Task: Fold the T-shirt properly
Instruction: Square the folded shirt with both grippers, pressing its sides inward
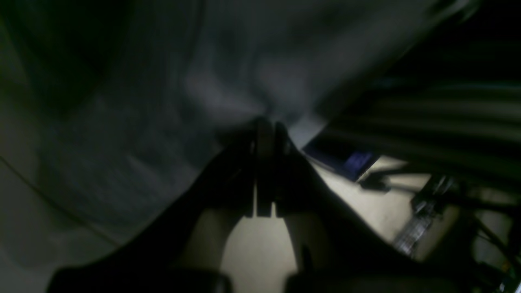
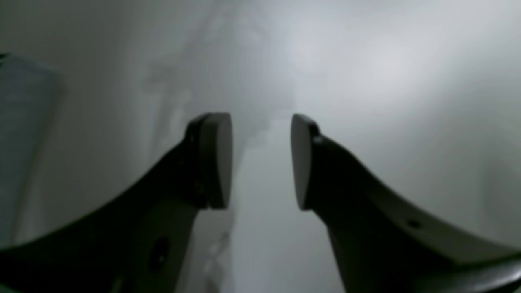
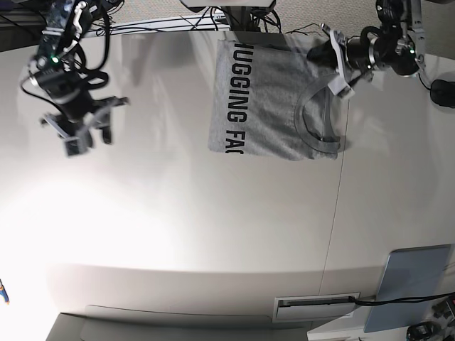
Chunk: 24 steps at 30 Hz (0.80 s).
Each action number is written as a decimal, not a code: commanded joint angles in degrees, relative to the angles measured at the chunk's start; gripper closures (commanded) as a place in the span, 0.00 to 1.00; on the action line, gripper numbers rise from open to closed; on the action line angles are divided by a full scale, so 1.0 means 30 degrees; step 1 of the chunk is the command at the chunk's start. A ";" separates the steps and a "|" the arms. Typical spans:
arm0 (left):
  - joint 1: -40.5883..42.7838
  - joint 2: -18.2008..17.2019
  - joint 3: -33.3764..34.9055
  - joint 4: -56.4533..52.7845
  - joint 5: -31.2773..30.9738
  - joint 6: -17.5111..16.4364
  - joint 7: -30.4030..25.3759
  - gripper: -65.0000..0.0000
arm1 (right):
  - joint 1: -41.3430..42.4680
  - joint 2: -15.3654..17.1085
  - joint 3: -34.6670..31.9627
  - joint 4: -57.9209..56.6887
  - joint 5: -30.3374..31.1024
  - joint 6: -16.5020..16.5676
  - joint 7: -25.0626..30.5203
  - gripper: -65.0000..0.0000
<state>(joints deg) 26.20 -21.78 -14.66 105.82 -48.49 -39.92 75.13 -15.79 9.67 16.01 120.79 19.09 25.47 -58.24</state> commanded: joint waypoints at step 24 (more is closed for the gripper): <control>-0.2157 -0.0197 0.1362 -0.5333 1.2211 0.3126 -1.2604 1.00 | 0.6579 -0.0903 -0.9194 -0.6696 -0.2455 -0.1734 0.1180 0.84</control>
<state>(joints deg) 19.11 -21.76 -10.59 90.87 -18.50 -33.41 30.81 2.85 6.79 -11.64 99.79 11.55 20.51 -55.72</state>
